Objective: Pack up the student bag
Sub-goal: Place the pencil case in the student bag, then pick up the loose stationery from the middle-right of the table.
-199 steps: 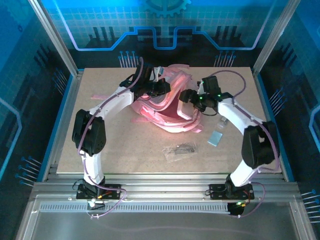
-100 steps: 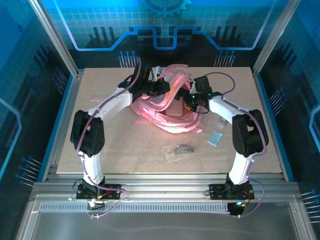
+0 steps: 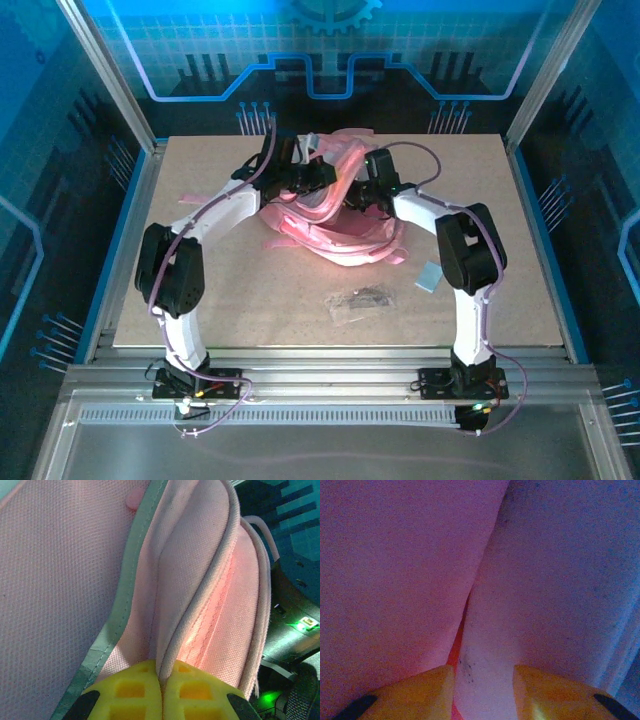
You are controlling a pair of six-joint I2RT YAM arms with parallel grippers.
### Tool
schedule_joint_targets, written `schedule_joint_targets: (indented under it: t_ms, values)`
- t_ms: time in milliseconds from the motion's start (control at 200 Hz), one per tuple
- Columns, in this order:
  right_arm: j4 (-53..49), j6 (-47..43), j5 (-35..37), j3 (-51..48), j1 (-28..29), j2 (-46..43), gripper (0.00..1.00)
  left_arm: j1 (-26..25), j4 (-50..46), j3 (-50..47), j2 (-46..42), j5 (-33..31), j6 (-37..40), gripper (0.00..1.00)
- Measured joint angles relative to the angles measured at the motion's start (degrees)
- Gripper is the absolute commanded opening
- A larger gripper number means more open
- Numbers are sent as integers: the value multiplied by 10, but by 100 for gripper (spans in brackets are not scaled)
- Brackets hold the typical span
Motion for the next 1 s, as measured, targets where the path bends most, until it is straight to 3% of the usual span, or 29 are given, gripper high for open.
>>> schedule_joint_targets:
  t_ms: [135, 290, 470, 555, 830, 1000]
  values:
    - [-5, -15, 1, -21, -4, -22, 47, 0, 5, -14, -12, -2, 0, 0]
    - [-45, -47, 4, -108, -34, -135, 60, 2, 15, -35, -22, -1, 0, 0]
    - [-150, -109, 45, -154, -92, -283, 90, 10, 27, -46, -28, 5, -10, 0]
    - [-209, -149, 90, -167, -119, -326, 99, 12, 38, -52, -29, 8, -16, 0]
    - [-335, -202, 235, -215, -227, -334, 100, 12, 66, -78, -35, 18, -30, 0]
    - [-347, -210, 289, -217, -245, -270, 99, 12, 58, -86, -53, 13, -26, 0]
